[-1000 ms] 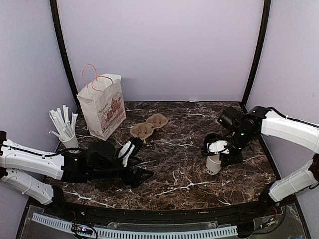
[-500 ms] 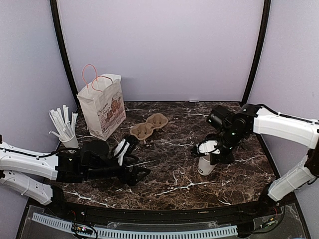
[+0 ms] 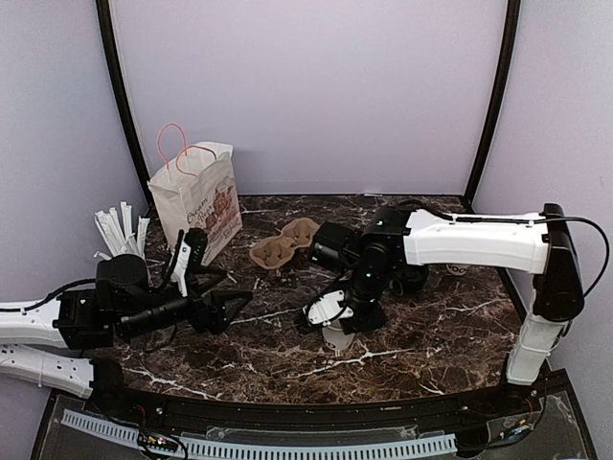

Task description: Pack the takeout coffee

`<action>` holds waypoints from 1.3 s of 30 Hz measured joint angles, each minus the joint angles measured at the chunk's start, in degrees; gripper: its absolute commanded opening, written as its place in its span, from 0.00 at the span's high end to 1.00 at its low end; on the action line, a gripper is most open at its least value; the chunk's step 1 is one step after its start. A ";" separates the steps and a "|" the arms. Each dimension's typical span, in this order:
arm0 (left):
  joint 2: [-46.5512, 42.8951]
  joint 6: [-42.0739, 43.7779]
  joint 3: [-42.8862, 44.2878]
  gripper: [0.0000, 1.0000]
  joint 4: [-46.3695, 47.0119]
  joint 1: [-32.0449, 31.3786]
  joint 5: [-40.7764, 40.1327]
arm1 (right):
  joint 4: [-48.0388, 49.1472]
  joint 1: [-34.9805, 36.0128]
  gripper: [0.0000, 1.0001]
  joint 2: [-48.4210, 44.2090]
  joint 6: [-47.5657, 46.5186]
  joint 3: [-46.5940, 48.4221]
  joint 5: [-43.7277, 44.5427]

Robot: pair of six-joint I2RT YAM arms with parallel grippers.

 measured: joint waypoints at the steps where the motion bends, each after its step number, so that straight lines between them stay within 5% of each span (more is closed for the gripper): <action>1: -1.51 -0.11 -0.26 0.14 -0.09 0.00 -0.59 | -0.24 0.57 1.00 0.66 0.00 0.83 0.15; 4: -4.39 -0.42 -1.36 0.13 -0.24 0.02 -1.53 | -0.68 1.40 1.00 1.60 0.00 2.93 0.20; 9: -3.54 -1.27 -2.29 0.13 -1.07 0.02 -1.90 | -0.92 1.86 0.78 2.21 -0.04 4.39 0.52; 17: 3.43 -1.62 -2.27 0.13 -2.40 0.02 -1.18 | -2.64 -0.02 0.76 -1.55 0.20 4.46 -1.33; 28: 10.67 -0.04 -0.79 0.10 -1.22 0.02 0.11 | 3.30 -29.31 0.81 -19.85 3.69 -8.31 -6.51; 39: 24.65 -2.21 9.62 0.14 3.10 2.25 10.51 | 12.90 -33.20 0.78 -14.34 10.58 -21.42 6.10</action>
